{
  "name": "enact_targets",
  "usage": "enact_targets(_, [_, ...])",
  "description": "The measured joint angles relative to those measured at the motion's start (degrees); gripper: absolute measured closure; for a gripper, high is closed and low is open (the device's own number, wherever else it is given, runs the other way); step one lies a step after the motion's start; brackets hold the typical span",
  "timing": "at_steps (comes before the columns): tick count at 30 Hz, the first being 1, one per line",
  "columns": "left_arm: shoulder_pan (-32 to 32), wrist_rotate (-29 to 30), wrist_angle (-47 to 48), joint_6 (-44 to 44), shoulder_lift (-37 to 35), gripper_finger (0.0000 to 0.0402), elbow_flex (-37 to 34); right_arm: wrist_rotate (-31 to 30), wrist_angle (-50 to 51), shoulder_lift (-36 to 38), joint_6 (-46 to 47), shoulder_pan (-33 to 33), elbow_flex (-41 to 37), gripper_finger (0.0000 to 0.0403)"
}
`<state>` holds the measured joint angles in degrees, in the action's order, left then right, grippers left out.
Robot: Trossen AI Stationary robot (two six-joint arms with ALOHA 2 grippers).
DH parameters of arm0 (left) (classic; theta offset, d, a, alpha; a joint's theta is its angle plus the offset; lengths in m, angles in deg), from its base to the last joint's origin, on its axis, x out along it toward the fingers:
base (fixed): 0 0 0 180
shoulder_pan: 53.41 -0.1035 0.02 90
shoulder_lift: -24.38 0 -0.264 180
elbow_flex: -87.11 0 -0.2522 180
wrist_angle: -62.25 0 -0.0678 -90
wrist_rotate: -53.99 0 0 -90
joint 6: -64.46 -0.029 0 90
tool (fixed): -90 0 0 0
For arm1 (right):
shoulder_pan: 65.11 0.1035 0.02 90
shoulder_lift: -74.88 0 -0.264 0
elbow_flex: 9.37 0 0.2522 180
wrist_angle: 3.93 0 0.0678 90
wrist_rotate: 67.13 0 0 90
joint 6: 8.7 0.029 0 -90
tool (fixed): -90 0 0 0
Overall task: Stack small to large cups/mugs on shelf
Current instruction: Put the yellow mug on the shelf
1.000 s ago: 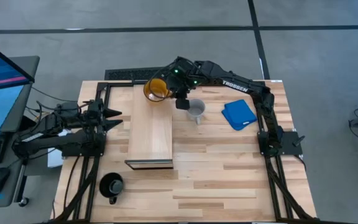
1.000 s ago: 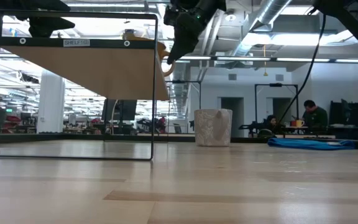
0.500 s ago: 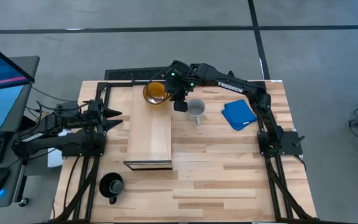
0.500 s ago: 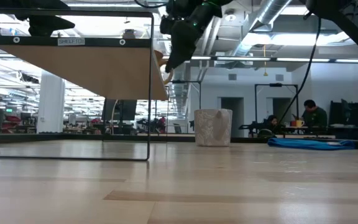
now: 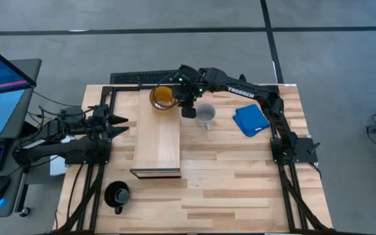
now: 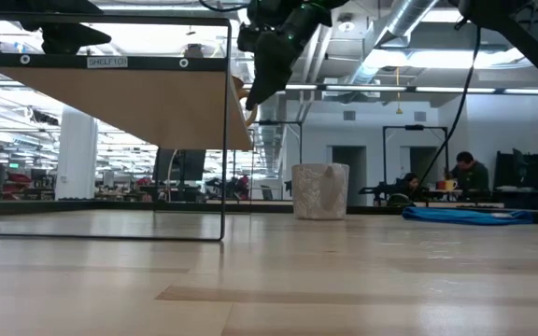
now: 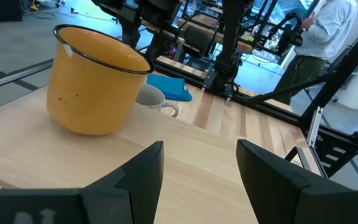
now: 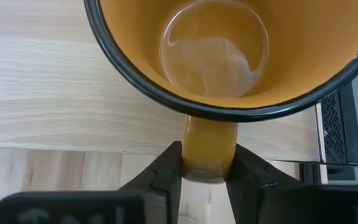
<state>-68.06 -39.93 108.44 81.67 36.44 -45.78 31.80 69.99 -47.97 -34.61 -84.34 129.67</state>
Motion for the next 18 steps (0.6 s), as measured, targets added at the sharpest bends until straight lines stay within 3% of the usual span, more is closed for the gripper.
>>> enact_targets(4, [0.0,0.0,-0.01,0.0,0.02,0.0208,0.0,-0.27,-0.17,-0.04,-0.06,0.03,-0.05,0.0264])
enact_targets(14, [0.0,0.0,0.21,-0.01,0.02,0.0208,0.0,-0.31,-1.2,-0.04,-1.49,0.12,-0.09,0.0278])
enact_targets(18, [0.0,0.0,0.23,-0.02,0.02,0.0208,0.0,-2.98,-3.0,-0.09,-1.09,0.54,-0.11,0.0266])
